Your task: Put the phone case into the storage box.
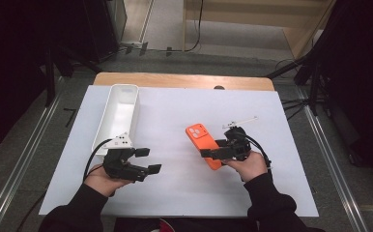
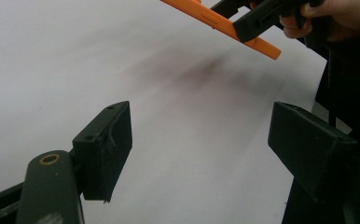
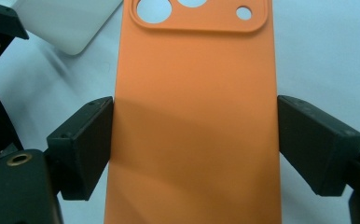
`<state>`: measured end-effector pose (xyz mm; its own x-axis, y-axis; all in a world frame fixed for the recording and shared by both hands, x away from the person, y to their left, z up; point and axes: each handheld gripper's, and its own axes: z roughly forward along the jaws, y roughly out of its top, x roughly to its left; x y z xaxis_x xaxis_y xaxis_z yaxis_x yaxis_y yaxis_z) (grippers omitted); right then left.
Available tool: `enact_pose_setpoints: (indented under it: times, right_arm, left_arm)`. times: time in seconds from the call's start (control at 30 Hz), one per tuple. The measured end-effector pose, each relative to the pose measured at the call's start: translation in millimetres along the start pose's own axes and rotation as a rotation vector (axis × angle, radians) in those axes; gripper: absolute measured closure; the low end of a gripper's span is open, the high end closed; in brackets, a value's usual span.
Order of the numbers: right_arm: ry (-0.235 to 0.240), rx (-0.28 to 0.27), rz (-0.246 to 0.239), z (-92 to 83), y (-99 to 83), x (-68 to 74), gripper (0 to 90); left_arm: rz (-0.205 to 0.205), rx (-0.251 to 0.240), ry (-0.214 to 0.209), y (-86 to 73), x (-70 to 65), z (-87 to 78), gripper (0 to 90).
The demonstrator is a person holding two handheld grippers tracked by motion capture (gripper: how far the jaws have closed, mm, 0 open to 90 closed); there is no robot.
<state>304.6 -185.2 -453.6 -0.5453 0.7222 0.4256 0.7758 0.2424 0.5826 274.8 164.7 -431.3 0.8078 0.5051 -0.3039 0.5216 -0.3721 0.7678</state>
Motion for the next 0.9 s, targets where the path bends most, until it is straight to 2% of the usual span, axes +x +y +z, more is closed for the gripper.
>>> enact_pose_setpoints:
  times: [0.13,0.27,0.47,0.7,0.9]
  right_arm:
    - [0.003,-0.001,0.006,0.8,-1.2,-0.6,14.4]
    - [0.005,-0.004,0.014,2.8,-1.8,-1.1,14.4]
    - [-0.001,-0.006,0.014,5.5,-1.8,0.0,14.4]
    - [-0.003,-0.013,0.015,8.7,-0.6,0.7,14.4]
    - [-0.006,-0.029,0.017,12.4,2.5,-0.2,14.4]
  left_arm:
    - [-0.010,0.019,0.029,7.9,1.7,6.2,21.3]
    - [-0.019,0.016,0.049,15.4,2.1,10.6,21.1]
    - [-0.033,0.006,0.033,24.2,5.8,13.8,21.1]
    - [-0.075,0.019,0.047,33.9,9.7,21.2,21.3]
    - [-0.115,0.006,0.034,41.7,17.5,27.0,21.4]
